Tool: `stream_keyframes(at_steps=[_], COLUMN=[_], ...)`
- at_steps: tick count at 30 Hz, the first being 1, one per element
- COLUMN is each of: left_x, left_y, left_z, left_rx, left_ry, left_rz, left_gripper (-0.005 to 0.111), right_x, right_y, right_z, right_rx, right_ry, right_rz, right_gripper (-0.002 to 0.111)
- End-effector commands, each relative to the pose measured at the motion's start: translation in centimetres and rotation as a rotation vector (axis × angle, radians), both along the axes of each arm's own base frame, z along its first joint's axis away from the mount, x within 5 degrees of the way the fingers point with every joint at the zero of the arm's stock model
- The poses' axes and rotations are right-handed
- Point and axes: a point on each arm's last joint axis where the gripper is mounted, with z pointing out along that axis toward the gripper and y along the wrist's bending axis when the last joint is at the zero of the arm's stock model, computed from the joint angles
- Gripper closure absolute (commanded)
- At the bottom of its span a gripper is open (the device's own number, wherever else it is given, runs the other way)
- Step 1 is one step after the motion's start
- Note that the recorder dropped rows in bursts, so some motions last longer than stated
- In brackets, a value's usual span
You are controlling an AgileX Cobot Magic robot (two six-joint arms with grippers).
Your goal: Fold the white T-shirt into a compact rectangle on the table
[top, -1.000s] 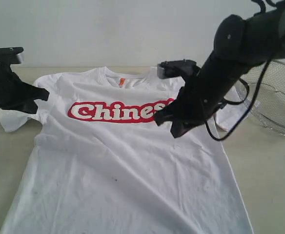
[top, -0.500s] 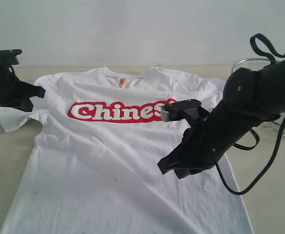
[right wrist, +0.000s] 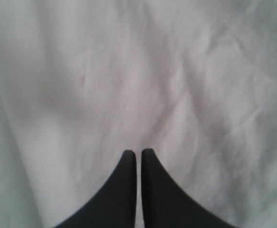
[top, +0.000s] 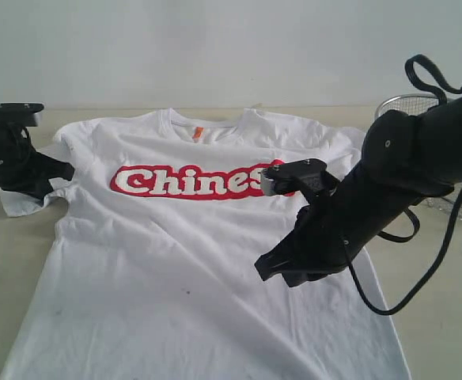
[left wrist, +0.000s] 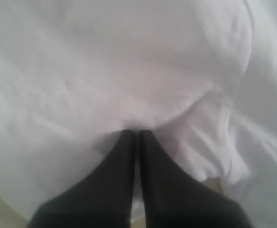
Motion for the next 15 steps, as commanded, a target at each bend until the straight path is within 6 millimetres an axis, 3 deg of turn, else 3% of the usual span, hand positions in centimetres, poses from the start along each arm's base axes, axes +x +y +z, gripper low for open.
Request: stream_keyframes(at_steps=[1,15], left_x=[-0.2,-0.5], left_y=[0.4,1.5], left_z=[-1.0,-1.4], left_rx=[0.036,0.168], left_ry=[0.043,0.084], left_rz=[-0.008,-0.016], left_gripper=[0.102,0.102], right_x=[-0.3,-0.3], right_y=[0.0,0.0], right_z=[0.4,0.4], right_rx=[0.006,0.005], right_ry=[0.000,0.002], right_rz=[0.012,0.015], right_gripper=[0.108,0.108])
